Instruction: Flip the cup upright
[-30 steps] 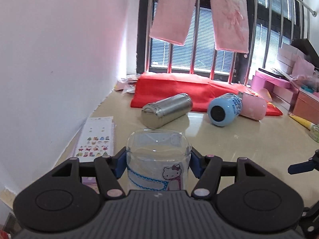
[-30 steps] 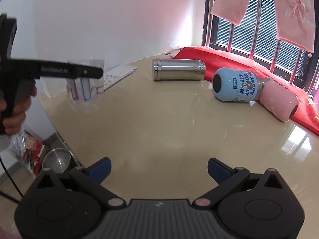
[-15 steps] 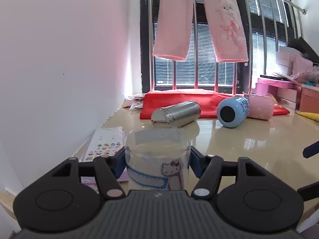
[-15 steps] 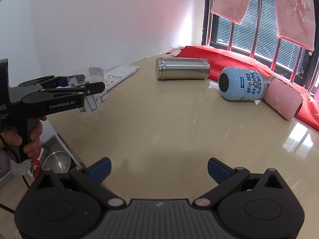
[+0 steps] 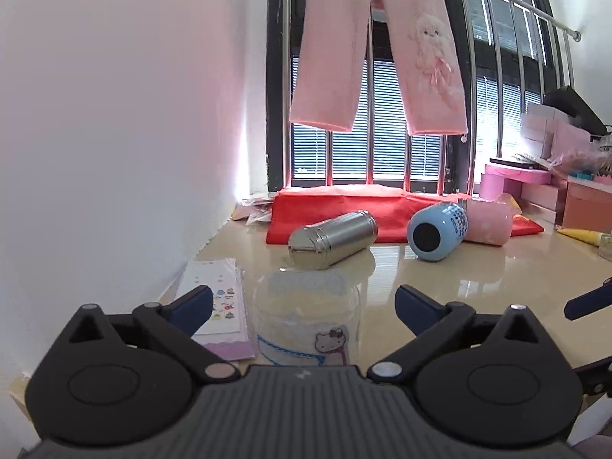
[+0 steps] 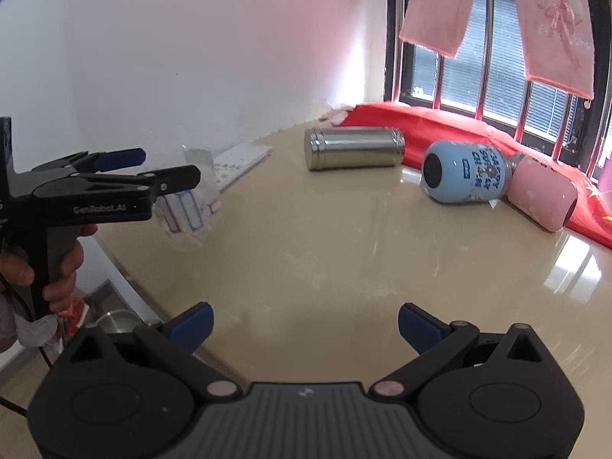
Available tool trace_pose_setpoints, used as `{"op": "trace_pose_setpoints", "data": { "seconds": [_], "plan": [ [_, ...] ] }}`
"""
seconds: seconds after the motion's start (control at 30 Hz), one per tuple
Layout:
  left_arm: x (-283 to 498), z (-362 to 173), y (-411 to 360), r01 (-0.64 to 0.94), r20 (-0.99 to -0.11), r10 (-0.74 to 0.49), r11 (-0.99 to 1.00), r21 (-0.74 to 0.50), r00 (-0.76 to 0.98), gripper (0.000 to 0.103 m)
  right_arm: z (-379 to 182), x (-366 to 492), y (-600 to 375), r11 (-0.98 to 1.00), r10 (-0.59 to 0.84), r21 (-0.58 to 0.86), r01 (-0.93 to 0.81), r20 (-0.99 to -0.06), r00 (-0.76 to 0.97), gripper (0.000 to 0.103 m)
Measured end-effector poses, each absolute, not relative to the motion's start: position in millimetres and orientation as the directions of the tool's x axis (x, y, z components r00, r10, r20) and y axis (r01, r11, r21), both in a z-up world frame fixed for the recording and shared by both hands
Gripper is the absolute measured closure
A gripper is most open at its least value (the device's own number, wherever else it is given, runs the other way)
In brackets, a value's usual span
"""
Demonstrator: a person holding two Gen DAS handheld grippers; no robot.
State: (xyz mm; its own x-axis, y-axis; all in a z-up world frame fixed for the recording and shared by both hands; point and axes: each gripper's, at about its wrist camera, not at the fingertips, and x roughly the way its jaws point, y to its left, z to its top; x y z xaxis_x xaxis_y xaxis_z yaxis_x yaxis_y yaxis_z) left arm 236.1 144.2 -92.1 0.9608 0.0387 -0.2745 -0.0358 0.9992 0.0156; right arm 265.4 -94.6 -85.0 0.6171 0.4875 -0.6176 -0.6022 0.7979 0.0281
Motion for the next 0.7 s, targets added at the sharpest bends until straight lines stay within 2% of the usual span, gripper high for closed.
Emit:
{"op": "trace_pose_setpoints", "data": {
  "seconds": [0.47,0.7],
  "plan": [
    [164.7,-57.9,140.4,-0.022,-0.273,0.013,0.999,-0.030,0.962,0.000,-67.3,205.7,-100.5,0.829,0.514,0.049,-0.557,-0.457,0.726,0.000],
    [106.3,-31.7,120.0,-0.003,-0.222,-0.010,0.998,-0.060,0.975,0.000,-45.5,142.8,-122.1,0.871,0.474,0.039,-0.490,-0.327,0.817,0.000]
  ]
}}
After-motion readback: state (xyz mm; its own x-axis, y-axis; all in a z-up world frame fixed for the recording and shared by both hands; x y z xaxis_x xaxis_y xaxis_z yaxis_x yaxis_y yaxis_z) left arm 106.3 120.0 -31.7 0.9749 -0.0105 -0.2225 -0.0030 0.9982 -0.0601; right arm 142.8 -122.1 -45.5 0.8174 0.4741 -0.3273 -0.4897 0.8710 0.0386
